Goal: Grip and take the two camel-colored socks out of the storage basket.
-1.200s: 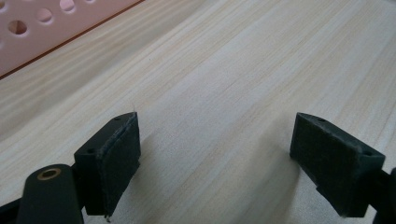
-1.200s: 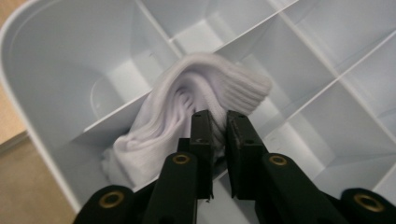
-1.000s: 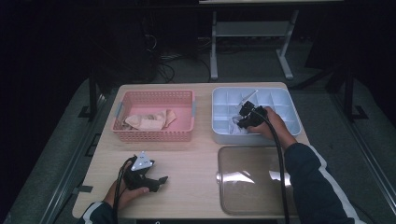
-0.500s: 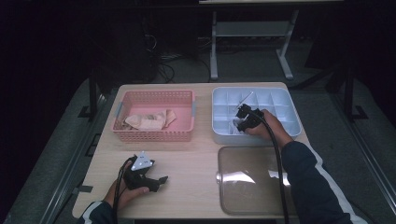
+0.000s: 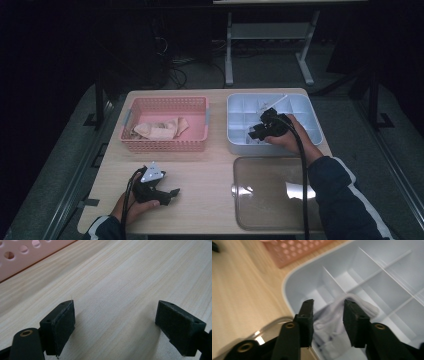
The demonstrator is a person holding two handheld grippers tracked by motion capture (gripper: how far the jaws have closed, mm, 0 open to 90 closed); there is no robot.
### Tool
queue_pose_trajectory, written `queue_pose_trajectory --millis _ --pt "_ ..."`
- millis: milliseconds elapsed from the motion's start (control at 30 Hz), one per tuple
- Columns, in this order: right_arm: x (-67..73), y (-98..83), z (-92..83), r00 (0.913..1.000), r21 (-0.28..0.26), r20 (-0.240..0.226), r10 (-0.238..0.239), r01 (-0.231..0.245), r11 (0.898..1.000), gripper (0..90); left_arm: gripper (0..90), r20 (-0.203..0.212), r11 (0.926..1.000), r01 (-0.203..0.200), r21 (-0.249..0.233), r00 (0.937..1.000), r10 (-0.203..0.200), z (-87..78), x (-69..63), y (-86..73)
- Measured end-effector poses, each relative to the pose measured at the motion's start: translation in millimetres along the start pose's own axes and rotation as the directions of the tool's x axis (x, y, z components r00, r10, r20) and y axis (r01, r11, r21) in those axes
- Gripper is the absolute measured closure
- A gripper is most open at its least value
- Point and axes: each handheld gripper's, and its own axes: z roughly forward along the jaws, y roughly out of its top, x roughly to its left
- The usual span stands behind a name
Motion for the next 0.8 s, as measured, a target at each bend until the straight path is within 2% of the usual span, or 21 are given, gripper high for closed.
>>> queue_pose_trajectory --millis 133,233,300,367,533,700,800 --pt "18.0 -0.7 -4.2 0.9992 -0.045 -0.013 -0.037 0.036 0.998 51.8 15.1 0.001 1.0 -0.005 -0.001 1.0 0.005 -0.3 0.0 -0.3" --pt "31.2 -2.9 -4.5 0.9969 -0.066 -0.04 -0.067 0.064 0.996 49.5 15.1 0.001 1.0 0.004 -0.001 1.0 -0.004 -0.8 -0.8 -0.8" --pt "41.9 -6.2 -4.5 0.9926 -0.089 -0.053 -0.109 0.104 0.991 48.9 15.1 0.0 1.0 0.001 -0.002 1.0 -0.001 -0.6 -0.5 -0.5" --pt "46.4 -7.7 -4.5 0.9918 -0.084 -0.062 -0.112 0.106 0.991 47.9 15.1 0.001 1.0 -0.001 -0.001 1.0 0.001 -0.7 -0.3 -0.5" --pt "71.3 -19.3 -0.7 0.9788 -0.102 -0.102 -0.178 0.168 0.981 45.6 15.1 -0.002 1.0 0.003 -0.002 1.0 -0.003 -0.7 -0.9 -0.6" --pt "88.9 -31.0 5.0 0.9706 -0.117 -0.13 -0.203 0.188 0.975 43.5 15.0 -0.01 0.9999 0.01 -0.003 0.9999 -0.01 -1.6 -1.3 -1.5" --pt "98.0 -38.5 10.2 0.9673 -0.115 -0.138 -0.213 0.197 0.973 42.1 15.0 -0.016 0.9998 0.014 0.014 0.9998 -0.013 -3.1 -0.7 -0.8"
